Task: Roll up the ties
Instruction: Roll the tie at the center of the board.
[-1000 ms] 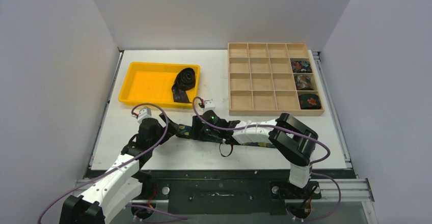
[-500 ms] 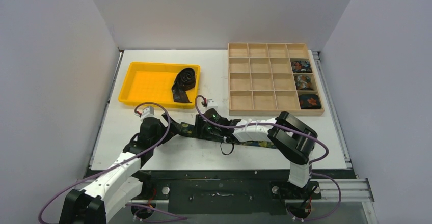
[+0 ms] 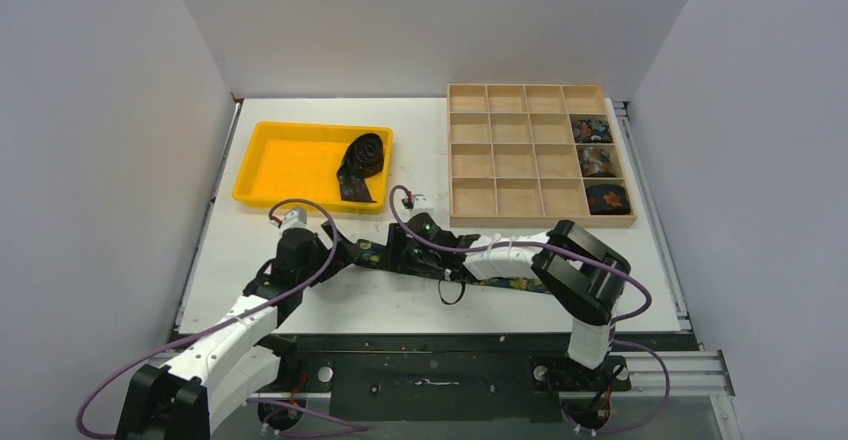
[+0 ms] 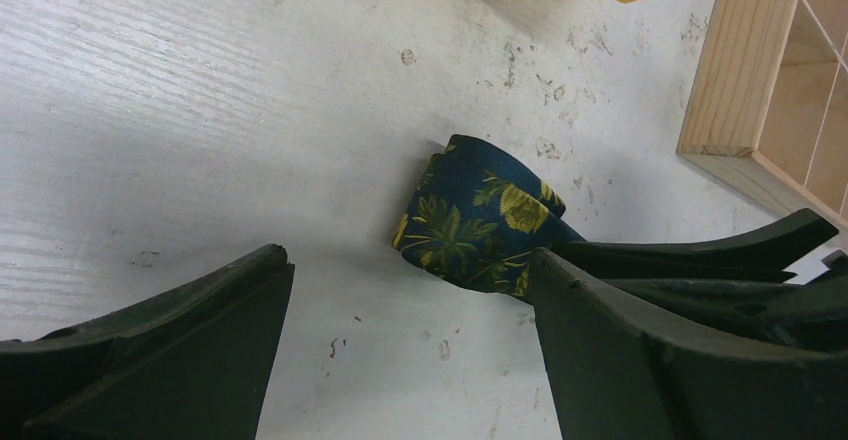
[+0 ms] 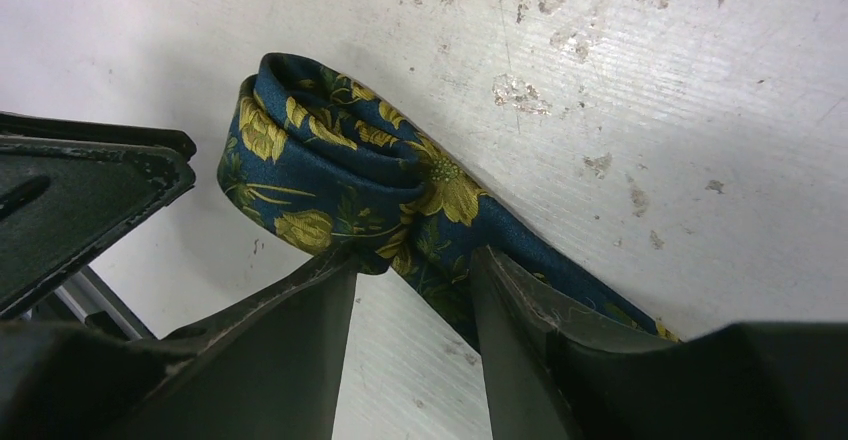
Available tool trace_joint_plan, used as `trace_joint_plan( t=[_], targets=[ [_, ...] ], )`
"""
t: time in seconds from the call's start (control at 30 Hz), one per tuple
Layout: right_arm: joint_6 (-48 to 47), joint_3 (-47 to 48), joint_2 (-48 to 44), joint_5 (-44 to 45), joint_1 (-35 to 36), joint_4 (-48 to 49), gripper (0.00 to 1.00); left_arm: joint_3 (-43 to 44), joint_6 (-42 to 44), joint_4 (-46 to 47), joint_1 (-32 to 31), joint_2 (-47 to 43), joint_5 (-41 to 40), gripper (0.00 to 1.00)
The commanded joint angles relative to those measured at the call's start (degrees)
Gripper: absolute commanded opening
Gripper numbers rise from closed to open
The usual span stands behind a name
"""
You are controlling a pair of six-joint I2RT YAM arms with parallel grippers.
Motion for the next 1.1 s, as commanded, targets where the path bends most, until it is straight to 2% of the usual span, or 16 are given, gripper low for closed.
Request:
trace_joint_plan(
  t=[0.0, 0.13, 0.4, 0.9, 1.07],
  targets=[
    [-1.8, 0.9, -5.7, 1.4, -0.3, -1.0, 0.47, 3.7, 1.0, -1.7, 0.3, -1.8, -2.1, 0.86],
    [-2.9, 3.7, -5.8, 1.6, -0.2, -2.8, 0.48, 3.8, 0.9, -1.9, 0.3, -2.3, -2.7, 0.86],
    [-2.9, 7.5, -0.1, 0.2, 0.1, -3.7, 0.47, 4.2, 1.2, -1.8, 0.3, -0.5, -2.1, 0.87],
    [-2.6, 1.0, 1.0, 0.6, -1.3, -3.9, 0.43, 4.5, 3.4, 2.1, 0.3, 3.1, 4.4, 0.93],
    [-2.8, -1.9, 0.4, -0.3, -3.1, -2.8, 0.43, 6.9, 6.3, 0.7, 0.3, 3.9, 7.2, 0.95]
  ],
)
